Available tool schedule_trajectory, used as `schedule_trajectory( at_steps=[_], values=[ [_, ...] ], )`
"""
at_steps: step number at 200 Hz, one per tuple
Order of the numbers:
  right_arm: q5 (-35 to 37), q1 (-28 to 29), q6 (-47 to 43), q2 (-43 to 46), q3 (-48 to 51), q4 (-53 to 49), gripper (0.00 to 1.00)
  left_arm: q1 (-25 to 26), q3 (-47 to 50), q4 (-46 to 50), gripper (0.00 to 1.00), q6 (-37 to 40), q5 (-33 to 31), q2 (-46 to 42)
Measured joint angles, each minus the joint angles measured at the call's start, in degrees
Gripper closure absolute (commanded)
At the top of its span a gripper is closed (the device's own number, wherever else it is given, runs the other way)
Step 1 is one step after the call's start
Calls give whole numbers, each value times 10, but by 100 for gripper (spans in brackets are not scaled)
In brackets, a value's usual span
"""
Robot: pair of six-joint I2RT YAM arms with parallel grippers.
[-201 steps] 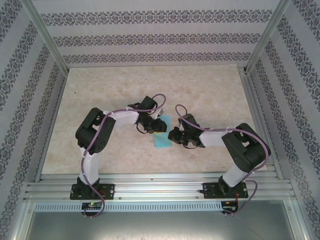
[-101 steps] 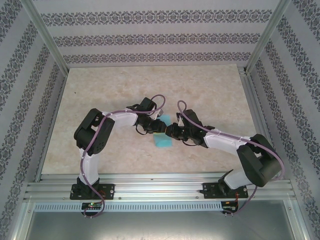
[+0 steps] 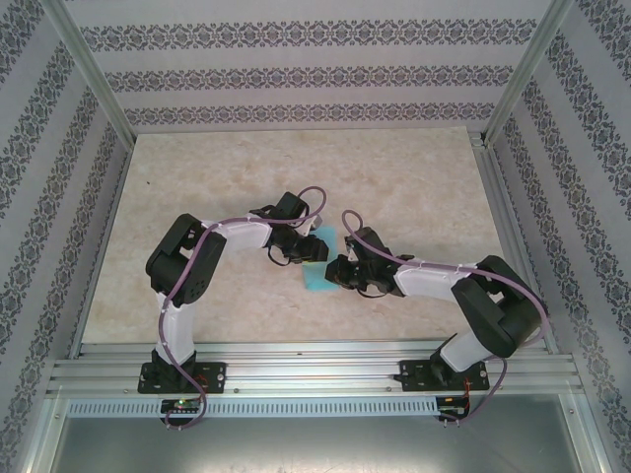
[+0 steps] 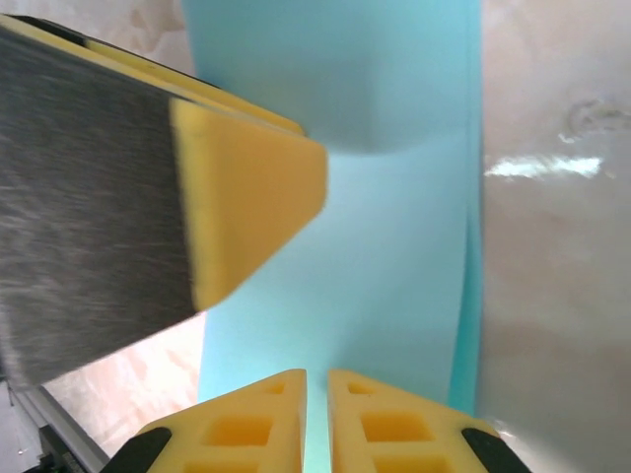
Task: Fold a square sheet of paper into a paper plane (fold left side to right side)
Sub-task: Hold the square sheet of paper at the center of the table, then first fold the square sheet of paper in half at the center of the table.
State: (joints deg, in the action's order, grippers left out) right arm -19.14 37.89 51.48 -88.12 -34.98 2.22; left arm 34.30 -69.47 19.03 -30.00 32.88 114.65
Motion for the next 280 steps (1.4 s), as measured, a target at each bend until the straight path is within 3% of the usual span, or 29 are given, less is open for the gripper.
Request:
schedule_trajectory(
  at_steps=[169,280],
  values=[
    [8,0,-17,-30,5,-15,87,1,-30,40,54,15,-8,5],
    [13,4,-21,-37,-3,-22,88,-43,-100,85,51,30,0,46]
  ],
)
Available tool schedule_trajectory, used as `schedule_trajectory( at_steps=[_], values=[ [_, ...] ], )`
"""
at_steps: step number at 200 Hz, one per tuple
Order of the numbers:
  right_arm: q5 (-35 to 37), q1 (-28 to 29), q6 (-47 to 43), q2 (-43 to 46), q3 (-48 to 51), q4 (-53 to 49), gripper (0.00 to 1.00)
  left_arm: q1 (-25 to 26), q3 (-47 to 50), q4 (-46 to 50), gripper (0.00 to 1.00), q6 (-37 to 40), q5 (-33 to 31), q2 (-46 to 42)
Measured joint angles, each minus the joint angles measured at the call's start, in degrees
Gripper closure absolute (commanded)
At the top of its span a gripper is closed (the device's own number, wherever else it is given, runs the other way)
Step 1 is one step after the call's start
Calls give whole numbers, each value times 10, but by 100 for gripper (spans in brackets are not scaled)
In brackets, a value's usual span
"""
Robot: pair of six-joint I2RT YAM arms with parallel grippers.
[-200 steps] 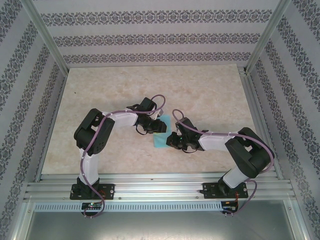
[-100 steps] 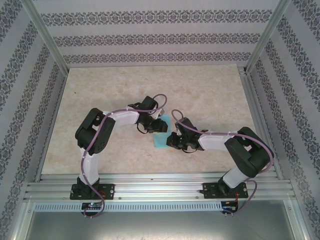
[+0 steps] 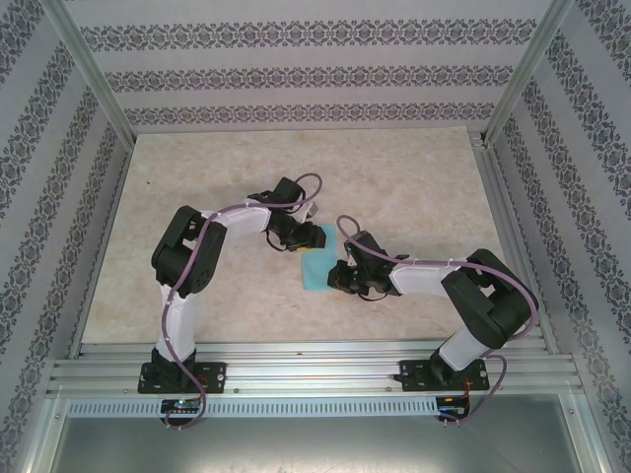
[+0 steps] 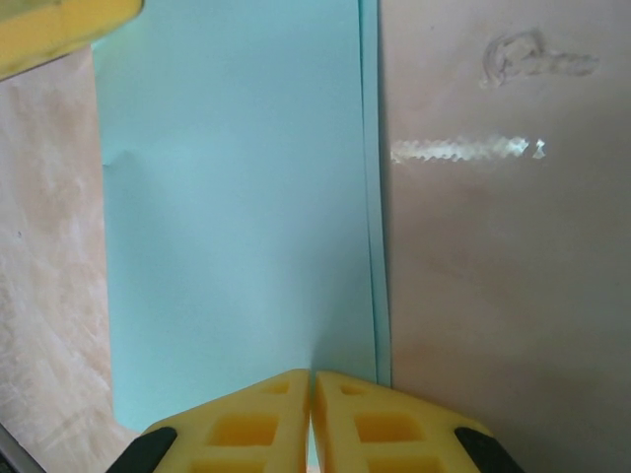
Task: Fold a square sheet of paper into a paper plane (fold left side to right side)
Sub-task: First fold the square sheet of paper in half at the center of the table.
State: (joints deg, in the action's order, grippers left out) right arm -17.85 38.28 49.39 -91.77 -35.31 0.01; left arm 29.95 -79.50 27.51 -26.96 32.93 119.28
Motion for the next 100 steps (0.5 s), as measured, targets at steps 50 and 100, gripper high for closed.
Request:
schedule_trajectory(
  at_steps=[50,100],
  values=[
    [6,3,0,-2,-2,2,88,-19,-27,7,51,7,16,20],
    [6,4,0,-4,-3,2,88,-49,-68,11,51,19,14,44]
  ],
)
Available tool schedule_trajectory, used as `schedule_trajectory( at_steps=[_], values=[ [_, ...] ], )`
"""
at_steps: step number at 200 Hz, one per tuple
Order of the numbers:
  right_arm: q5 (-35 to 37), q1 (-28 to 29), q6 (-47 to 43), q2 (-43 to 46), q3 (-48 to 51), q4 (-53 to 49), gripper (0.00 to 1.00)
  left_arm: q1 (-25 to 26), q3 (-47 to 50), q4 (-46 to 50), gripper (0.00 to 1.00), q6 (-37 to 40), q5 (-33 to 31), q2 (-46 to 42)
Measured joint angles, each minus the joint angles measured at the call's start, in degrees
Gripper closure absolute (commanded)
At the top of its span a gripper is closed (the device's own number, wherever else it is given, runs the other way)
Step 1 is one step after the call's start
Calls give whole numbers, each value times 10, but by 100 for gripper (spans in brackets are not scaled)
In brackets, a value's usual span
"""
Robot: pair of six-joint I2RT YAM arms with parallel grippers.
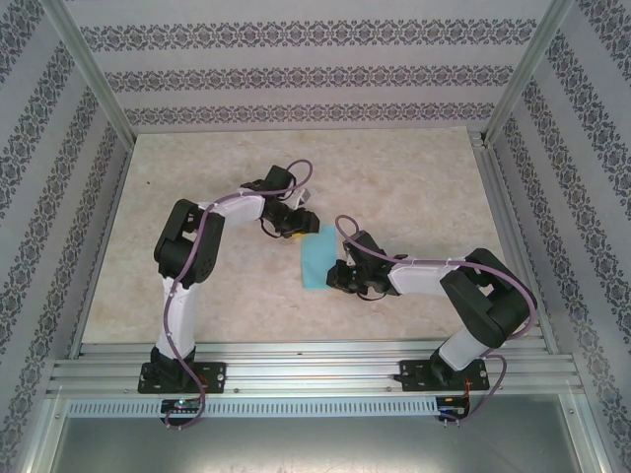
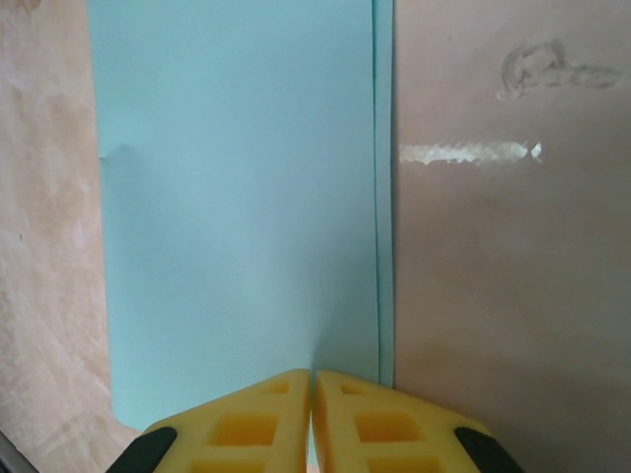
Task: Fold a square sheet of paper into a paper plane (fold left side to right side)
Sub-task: First fold the square sheet of paper in half at the center of the table.
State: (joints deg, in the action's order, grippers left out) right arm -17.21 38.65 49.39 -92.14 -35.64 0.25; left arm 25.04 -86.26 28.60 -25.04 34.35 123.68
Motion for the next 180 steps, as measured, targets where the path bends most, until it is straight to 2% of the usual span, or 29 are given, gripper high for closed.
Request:
schedule_trajectory(
  at_steps=[41,94,120,145,162,180],
  values=[
    [0,0,0,0,0,0,88,-27,-29,1,51,6,0,20],
    [3,3,0,0,-1,1,87,-33,-21,-3,50,9,-3,9],
    [3,3,0,0,-3,-1,87,-52,40,-14,51,10,-24,-64],
    [3,3,0,-1,-3,-1,88,-61,115,-60,54,3,-17,-158],
    [3,3,0,-1,-3,-2,87,-51,168,-107,56,-12,3,-199],
    [3,3,0,-2,-5,-4,87,-29,210,-151,56,-32,20,-205]
  ],
)
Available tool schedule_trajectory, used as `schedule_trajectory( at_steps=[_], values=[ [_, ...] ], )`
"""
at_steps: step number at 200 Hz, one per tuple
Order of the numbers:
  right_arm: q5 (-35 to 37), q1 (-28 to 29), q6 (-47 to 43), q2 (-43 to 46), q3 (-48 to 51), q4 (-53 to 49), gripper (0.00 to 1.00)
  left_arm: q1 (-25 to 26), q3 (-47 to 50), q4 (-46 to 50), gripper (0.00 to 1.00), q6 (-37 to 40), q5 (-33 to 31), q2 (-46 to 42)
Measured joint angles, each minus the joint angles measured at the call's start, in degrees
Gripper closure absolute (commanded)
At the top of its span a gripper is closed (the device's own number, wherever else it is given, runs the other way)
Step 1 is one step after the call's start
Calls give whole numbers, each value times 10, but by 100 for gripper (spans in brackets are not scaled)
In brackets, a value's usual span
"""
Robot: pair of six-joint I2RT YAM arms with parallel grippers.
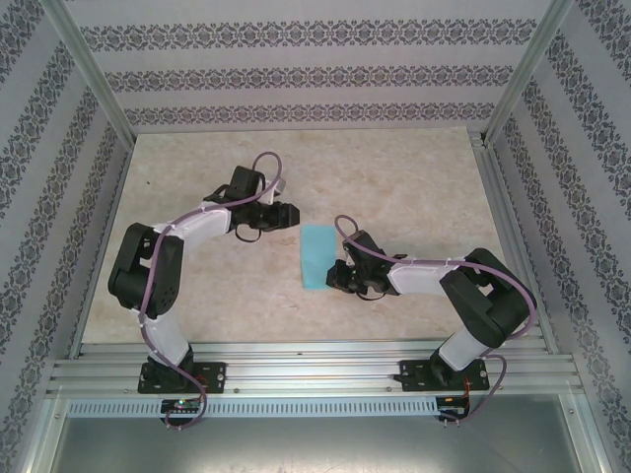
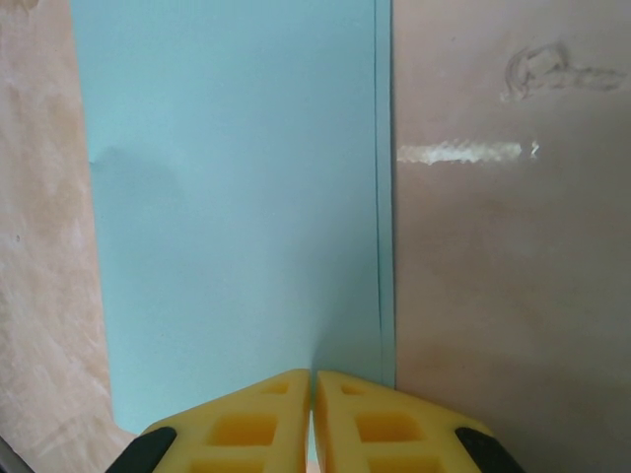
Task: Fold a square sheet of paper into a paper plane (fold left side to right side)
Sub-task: First fold the square sheet of paper in half at the center of the table, then hold the square sheet of paper at the center of the table.
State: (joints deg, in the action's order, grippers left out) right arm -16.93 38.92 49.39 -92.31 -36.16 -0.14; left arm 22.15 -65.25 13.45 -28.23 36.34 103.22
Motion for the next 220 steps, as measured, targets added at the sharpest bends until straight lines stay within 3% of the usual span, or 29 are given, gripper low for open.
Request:
schedule_trajectory(
  at_steps=[43,113,150,173,191,220],
  values=[
    [0,0,0,-2,-4,-5,87,61,39,-52,59,-38,11,41],
    [1,1,-1,-1,-7,-8,86,64,38,-78,60,-49,0,85],
    [3,-1,-22,20,-19,-47,78,65,39,-78,60,-47,-7,85],
    [3,-23,-44,50,-53,-99,78,67,40,-78,60,-41,-10,84],
    [1,-52,-54,59,-87,-101,83,69,43,-78,61,-35,-17,81],
    [-12,-85,-57,18,-147,-75,87,72,44,-78,61,-32,-26,80]
  ],
)
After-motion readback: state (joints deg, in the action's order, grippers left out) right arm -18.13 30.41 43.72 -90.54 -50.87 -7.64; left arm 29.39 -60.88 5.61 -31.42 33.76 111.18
